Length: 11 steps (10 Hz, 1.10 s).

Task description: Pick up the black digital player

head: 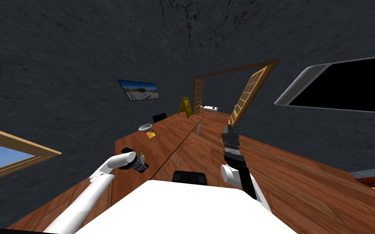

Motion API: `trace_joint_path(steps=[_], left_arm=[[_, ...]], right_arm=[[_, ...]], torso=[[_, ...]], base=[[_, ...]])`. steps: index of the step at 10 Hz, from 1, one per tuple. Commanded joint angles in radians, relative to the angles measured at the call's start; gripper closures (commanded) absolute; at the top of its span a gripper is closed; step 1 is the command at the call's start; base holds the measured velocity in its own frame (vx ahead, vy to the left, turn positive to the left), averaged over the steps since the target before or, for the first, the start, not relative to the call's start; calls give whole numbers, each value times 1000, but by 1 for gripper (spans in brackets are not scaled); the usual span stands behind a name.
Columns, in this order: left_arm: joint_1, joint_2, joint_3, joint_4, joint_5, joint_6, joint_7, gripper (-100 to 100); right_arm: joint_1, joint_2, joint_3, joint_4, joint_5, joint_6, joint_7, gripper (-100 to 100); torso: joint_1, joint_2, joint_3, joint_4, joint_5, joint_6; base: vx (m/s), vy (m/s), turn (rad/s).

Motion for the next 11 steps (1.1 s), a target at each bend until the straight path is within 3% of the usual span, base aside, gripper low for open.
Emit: trace_joint_path(steps=[1,5,7,8,9,11], left_arm=[[-2,14,9,30,18,50,16,-100],[-16,42,23,83,47,135,45,-100],[-17,44,25,85,49,139,46,-100],[-17,45,25,86,49,143,47,0],[-35,70,27,136,79,109,38,-100],[-35,70,27,180,79,109,38,-100]], right_arm=[[0,0,0,0,0,0,0,0],[0,0,0,0,0,0,0,0],[0,0,0,0,0,0,0,0],[0,0,0,0,0,0,0,0],[0,0,0,0,0,0,0,0],[0,0,0,0,0,0,0,0]], torso=[[0,0,0,0,0,0],[0,0,0,0,0,0],[0,0,0,0,0,0],[0,1,0,0,0,0],[-1,1,1,0,0,0],[0,8,4,2,0,0]], base=[[19,2,-72],[18,1,-52],[5,0,-17],[0,0,0],[-91,11,-335],[-91,4,-138]])
